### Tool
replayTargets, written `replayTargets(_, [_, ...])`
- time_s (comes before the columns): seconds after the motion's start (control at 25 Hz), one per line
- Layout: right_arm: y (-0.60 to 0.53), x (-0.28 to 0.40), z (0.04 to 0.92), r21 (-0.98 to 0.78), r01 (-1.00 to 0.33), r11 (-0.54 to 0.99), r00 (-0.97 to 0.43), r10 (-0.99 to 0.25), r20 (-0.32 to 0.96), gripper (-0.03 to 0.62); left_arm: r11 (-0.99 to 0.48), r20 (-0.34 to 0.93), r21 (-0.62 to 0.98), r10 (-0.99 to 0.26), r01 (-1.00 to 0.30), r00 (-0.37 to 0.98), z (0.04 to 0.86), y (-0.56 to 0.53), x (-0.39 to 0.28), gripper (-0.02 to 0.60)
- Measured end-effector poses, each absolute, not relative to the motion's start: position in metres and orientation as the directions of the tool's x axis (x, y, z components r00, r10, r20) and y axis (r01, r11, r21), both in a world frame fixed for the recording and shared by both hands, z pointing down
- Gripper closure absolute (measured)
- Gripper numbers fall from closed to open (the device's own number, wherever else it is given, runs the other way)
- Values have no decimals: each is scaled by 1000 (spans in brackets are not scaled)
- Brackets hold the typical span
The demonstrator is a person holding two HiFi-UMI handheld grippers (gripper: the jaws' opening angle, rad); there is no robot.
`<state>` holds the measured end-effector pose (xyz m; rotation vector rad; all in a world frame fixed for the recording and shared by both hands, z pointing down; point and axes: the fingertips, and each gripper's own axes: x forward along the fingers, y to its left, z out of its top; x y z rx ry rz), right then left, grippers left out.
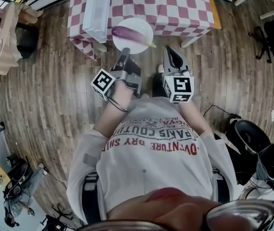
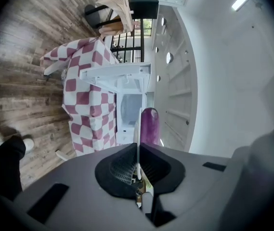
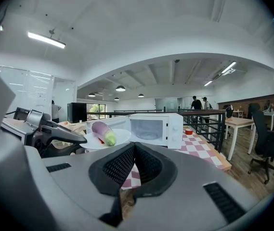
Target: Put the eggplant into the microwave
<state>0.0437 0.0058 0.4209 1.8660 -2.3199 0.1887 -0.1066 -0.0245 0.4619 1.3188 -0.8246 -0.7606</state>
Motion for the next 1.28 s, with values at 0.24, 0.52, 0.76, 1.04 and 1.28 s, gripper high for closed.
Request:
replayTargets(0.24, [-73, 67, 421, 3, -948, 317, -310, -930, 195, 572, 94, 77, 995, -900, 17, 429, 461, -94, -85, 545])
replayTargets(0.52, [-156, 109, 411, 38, -912, 409, -396, -899, 188, 572, 88, 71, 996, -928, 29, 365, 459, -163, -38, 545])
replayTargets(0.76, [-209, 132, 417, 35, -871, 489, -474, -858, 198, 572, 105, 89, 994, -954, 42, 287, 465, -205, -13, 545])
replayTargets(1.04, [-245, 149, 431, 14, -859, 512, -496, -839, 222, 572, 123, 111, 992, -962, 34, 247, 474, -231, -3, 545])
replayTargets(1.28, [-272, 150, 441, 15, -868, 496, -477, -842, 250, 572, 150, 134, 987, -962, 50, 239, 486, -262, -4, 545])
